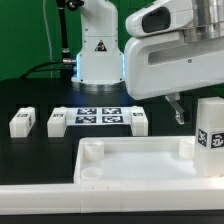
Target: Assemble desk
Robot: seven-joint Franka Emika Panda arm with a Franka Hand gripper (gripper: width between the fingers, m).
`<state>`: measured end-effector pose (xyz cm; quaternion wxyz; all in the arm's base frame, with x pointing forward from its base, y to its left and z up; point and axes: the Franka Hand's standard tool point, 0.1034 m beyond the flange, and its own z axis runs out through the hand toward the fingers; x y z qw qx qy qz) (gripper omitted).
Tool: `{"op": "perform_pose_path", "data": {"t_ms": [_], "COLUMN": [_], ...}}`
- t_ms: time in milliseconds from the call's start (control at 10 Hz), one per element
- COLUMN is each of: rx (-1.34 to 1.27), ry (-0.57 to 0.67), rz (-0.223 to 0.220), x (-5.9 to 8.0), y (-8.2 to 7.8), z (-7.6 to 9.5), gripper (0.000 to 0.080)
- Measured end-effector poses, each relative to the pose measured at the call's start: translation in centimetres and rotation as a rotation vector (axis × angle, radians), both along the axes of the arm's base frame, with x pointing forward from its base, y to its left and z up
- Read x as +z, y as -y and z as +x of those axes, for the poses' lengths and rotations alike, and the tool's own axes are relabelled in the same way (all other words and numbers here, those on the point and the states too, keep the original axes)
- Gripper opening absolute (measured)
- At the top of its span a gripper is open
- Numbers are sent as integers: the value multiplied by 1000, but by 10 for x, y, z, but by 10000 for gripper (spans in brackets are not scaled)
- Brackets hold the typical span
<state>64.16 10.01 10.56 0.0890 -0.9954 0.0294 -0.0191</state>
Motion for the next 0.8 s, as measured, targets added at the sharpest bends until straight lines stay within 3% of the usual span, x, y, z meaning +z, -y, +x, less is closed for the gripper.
{"op": "perform_pose_path", "data": {"t_ms": [100,200,600,800], "rx": [-72,-123,-457,-740], "ry": [-15,-25,-82,-122], "rz": [3,5,11,-6], "x": [0,0,0,0], "y": [0,-1,-2,13], "z": [-1,-1,-1,-2], "gripper": [356,318,318,318]}}
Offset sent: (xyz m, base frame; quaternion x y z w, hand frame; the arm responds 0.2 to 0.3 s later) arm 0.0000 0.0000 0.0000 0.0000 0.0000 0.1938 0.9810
